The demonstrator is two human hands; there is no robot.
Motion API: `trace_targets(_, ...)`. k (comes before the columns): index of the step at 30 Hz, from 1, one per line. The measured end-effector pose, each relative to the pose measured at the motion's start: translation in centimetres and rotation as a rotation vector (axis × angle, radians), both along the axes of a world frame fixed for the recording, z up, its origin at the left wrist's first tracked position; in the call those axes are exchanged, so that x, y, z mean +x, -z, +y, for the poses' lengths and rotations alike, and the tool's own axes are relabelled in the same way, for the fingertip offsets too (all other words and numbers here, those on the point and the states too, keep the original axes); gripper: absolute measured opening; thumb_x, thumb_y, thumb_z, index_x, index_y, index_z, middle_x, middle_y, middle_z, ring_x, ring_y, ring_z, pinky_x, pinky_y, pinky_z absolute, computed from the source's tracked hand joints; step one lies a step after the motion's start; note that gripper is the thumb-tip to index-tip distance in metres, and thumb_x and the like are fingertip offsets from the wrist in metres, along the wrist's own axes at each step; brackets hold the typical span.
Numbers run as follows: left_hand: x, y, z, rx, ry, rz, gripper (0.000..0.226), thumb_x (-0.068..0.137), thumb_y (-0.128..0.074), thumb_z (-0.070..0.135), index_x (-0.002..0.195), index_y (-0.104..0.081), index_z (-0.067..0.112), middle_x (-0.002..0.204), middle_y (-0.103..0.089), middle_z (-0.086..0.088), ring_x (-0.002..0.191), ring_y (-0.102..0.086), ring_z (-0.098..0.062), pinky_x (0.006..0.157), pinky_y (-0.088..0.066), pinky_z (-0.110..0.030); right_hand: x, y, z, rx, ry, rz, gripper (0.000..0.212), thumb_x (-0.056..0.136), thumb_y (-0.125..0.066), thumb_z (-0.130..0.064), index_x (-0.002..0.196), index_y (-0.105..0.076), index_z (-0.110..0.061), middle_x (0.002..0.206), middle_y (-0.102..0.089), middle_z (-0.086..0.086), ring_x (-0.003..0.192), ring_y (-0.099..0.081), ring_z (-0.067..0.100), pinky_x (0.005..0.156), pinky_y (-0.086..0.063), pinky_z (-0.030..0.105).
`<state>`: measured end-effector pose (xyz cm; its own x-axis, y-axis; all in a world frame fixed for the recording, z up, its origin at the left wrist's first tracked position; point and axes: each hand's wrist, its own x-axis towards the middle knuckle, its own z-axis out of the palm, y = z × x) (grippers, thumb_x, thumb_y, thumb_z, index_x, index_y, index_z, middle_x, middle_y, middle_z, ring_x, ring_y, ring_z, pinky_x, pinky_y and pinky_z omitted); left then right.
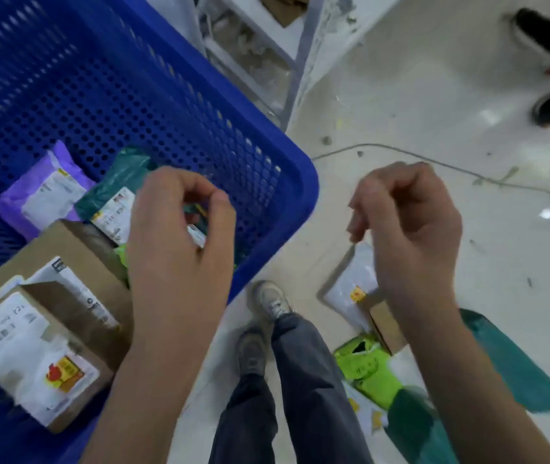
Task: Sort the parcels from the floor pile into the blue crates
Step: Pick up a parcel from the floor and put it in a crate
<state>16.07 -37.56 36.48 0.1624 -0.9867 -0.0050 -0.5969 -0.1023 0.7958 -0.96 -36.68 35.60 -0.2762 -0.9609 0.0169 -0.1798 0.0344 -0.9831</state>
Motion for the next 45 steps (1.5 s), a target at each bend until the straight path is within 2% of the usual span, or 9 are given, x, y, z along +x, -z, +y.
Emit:
trace_targets(3,-2.8,-1.8,3.1,-0.081,0.301,-0.033,0.011,0.090,-0.045,0.030,0.088,-0.049,0.020,0.087,-0.052,0.000,0.082,-0.052,-0.023,0.071,-0.043,-0.037,-6.5,1.8,4.7,0.251,0.286,0.090,0.011,0.093,-0.052,-0.012,0.083,-0.054,-0.008,0.063,-0.060,-0.009,0.047,-0.053,0.000,0.047,-0.044,0.013)
trace_targets(6,-3.7,-1.3,4.3,-0.053,0.397,-0.006,0.018,0.088,-0.044,0.033,0.088,-0.051,0.017,0.086,-0.054,0.001,0.081,-0.052,-0.022,0.072,-0.043,-0.039,-12.2,6.2,10.4,0.528,0.396,0.147,0.007,0.096,-0.046,-0.007,0.092,-0.053,-0.006,0.073,-0.058,0.002,0.047,-0.054,0.001,0.049,-0.047,0.015)
trace_targets(10,-5.1,3.9,6.3,0.092,0.533,-0.089,0.015,0.089,-0.048,0.031,0.083,-0.051,0.018,0.079,-0.056,0.004,0.075,-0.053,-0.019,0.066,-0.045,-0.038,-15.3,12.3,19.2,0.894,0.519,-0.019,0.009,0.096,-0.046,-0.005,0.092,-0.053,-0.003,0.070,-0.056,0.008,0.054,-0.053,0.015,0.046,-0.045,0.018)
trace_targets(16,-9.2,16.3,13.5,0.514,1.008,-0.420,0.006,0.091,-0.050,0.020,0.085,-0.052,0.018,0.088,-0.056,0.004,0.087,-0.054,-0.018,0.075,-0.047,-0.038,-13.9,20.3,33.9,1.391,0.429,-0.260,0.024,0.094,-0.044,-0.004,0.071,-0.047,-0.010,0.066,-0.053,0.009,0.053,-0.050,0.018,0.051,-0.039,0.022)
trace_targets(19,-11.0,21.4,16.7,0.715,1.053,-0.479,0.007,0.092,-0.049,0.021,0.091,-0.055,0.017,0.097,-0.061,0.001,0.089,-0.057,-0.018,0.080,-0.049,-0.037,-13.7,23.0,39.1,1.566,0.223,-0.272,0.016,0.094,-0.045,-0.008,0.078,-0.044,-0.009,0.067,-0.052,0.009,0.053,-0.049,0.018,0.051,-0.036,0.022)
trace_targets(22,-12.9,25.0,19.7,0.833,0.996,-0.526,0.009,0.092,-0.049,0.021,0.092,-0.056,0.015,0.096,-0.064,-0.004,0.088,-0.060,-0.022,0.081,-0.050,-0.037,-14.9,24.4,41.6,1.478,0.197,-0.280,0.007,0.094,-0.046,-0.008,0.087,-0.046,-0.006,0.070,-0.055,0.008,0.055,-0.050,0.017,0.051,-0.037,0.024)
trace_targets(30,-20.1,37.5,27.8,1.022,0.959,-0.525,0.021,0.089,-0.054,0.023,0.105,-0.052,0.009,0.104,-0.063,-0.014,0.096,-0.060,-0.029,0.082,-0.046,-0.034,-19.5,32.0,46.0,1.253,0.614,-0.518,0.008,0.092,-0.049,-0.006,0.094,-0.056,-0.002,0.077,-0.061,0.010,0.065,-0.057,0.019,0.061,-0.048,0.028)
trace_targets(39,-26.9,55.9,30.7,0.894,0.948,-0.403,0.075,0.080,-0.069,0.032,0.141,-0.033,0.009,0.136,-0.043,-0.020,0.124,-0.046,-0.034,0.101,-0.041,-0.043,-19.7,49.4,42.8,1.134,0.586,-0.459,0.046,0.094,-0.051,-0.016,0.138,-0.043,-0.008,0.140,-0.047,0.011,0.126,-0.046,0.026,0.108,-0.038,0.043)
trace_targets(45,-28.3,62.4,32.2,0.925,0.888,-0.233,0.065,0.073,-0.076,0.032,0.125,-0.045,0.009,0.120,-0.060,-0.012,0.107,-0.059,-0.028,0.093,-0.048,-0.043,-18.5,56.2,42.2,1.099,0.715,-0.398,0.037,0.091,-0.050,-0.016,0.127,-0.053,-0.009,0.128,-0.056,0.012,0.114,-0.053,0.027,0.098,-0.043,0.037)
